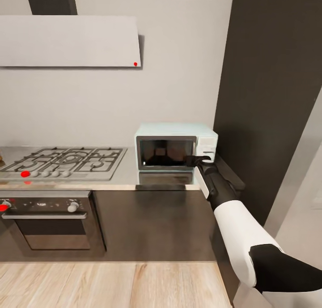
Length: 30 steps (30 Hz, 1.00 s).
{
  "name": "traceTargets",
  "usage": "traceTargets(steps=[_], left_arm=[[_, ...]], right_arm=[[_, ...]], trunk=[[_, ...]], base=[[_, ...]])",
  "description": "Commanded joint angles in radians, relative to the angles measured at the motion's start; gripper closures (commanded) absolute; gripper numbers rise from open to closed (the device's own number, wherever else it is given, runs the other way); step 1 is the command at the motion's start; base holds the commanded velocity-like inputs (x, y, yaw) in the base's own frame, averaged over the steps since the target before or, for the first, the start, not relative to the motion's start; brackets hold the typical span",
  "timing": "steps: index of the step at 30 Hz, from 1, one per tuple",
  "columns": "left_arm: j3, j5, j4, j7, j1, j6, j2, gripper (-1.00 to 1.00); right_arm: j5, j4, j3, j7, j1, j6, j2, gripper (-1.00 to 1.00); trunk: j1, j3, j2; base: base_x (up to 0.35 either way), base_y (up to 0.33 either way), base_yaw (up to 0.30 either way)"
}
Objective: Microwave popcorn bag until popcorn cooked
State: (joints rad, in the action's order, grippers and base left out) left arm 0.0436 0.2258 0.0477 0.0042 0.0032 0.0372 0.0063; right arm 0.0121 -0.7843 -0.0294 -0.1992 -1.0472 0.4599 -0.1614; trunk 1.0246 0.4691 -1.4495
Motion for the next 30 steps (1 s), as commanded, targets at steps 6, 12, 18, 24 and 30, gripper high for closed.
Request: traceTargets(steps=[6,12,18,24,30], left_arm=[[0.004,0.001,0.001,0.001,0.0,0.001,0.0,-1.0],[0.005,0.001,0.001,0.002,0.0,0.001,0.0,-1.0],[0.005,0.002,0.001,0.001,0.0,0.001,0.0,-1.0],[0.005,0.002,0.001,0.001,0.0,0.001,0.0,-1.0],[0.005,0.003,0.001,0.002,0.0,0.001,0.0,-1.0]], right_arm=[[-0.003,0.0,-0.003,-0.003,-0.001,0.006,0.025,-1.0],[-0.004,0.0,-0.003,-0.003,-0.001,0.006,0.035,-1.0],[-0.004,0.0,-0.003,-0.004,-0.001,0.006,0.033,-1.0],[-0.006,0.005,-0.003,-0.005,-0.001,0.005,0.03,-1.0],[-0.004,0.058,-0.003,-0.005,-0.001,-0.03,0.034,-1.0]], trunk=[[0.0,0.001,0.0],[0.0,0.001,0.0],[0.0,0.001,0.0],[0.0,0.001,0.0],[0.0,0.001,0.0]], base=[[0.198,0.0,0.0],[0.156,0.0,0.0],[0.11,0.0,0.0],[0.006,0.0,0.0],[0.0,0.0,0.0]])
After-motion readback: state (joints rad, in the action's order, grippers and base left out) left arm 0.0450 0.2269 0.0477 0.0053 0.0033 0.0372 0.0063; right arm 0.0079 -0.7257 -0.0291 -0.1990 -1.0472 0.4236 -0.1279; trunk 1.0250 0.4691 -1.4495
